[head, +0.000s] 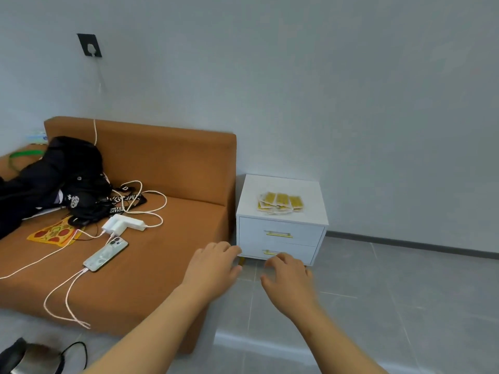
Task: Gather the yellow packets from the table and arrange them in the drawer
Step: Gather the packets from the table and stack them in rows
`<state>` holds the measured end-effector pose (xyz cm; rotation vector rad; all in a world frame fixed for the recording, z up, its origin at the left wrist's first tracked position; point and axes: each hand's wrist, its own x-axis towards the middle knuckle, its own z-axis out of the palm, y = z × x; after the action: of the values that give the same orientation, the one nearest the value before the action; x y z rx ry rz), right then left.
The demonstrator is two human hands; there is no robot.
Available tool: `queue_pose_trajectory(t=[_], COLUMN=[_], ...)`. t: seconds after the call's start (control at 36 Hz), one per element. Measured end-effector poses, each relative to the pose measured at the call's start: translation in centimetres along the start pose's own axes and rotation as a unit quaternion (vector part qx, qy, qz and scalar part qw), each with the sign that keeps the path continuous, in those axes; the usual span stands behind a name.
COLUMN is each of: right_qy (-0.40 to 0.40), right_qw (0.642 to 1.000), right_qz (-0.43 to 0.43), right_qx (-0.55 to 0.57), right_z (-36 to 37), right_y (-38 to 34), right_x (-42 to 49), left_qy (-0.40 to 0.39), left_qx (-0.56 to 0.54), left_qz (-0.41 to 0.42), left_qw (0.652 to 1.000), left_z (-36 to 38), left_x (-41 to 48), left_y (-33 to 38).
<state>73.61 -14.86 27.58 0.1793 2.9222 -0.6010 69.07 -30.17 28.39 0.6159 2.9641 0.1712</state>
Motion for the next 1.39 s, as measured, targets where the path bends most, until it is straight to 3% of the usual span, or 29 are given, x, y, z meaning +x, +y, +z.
queue_pose_trajectory(t=[0.47, 0.78, 0.86, 1.03, 1.14, 1.28, 1.39], right_qy=[-0.073, -0.133, -0.169, -0.208, -0.214, -0.153, -0.132], right_qw=[0.994, 0.984, 0.979, 0.96, 0.939, 0.904, 0.893], right_qz=[0.076, 0.113, 0.111, 0.163, 0.219, 0.343, 0.383], right_qx=[0.003, 0.018, 0.026, 0.092, 0.154, 0.205, 0.198], right_z=[-0.3, -0.4, 0.1, 2.3, 4.5, 6.9, 9.0], right_y=[4.0, 10.2, 12.9, 17.9, 20.6, 23.7, 25.1], right_x=[28.9, 43.3, 47.2, 53.8, 56.9, 60.5, 63.0], left_qy=[-0.097, -0.185, -0.209, -0.265, -0.235, -0.145, -0.137], left_qx=[-0.032, -0.048, -0.108, -0.246, -0.275, -0.287, -0.306], left_qz=[0.021, 0.019, -0.036, -0.173, -0.236, -0.329, -0.433], left_qw=[0.995, 0.981, 0.971, 0.916, 0.902, 0.888, 0.837], left_z=[4.1, 7.6, 9.9, 15.3, 18.1, 21.5, 24.7], left_x=[30.3, 45.6, 49.4, 55.0, 58.4, 61.9, 64.0], left_y=[-6.9, -5.6, -5.3, -4.7, -4.6, -4.2, -4.2])
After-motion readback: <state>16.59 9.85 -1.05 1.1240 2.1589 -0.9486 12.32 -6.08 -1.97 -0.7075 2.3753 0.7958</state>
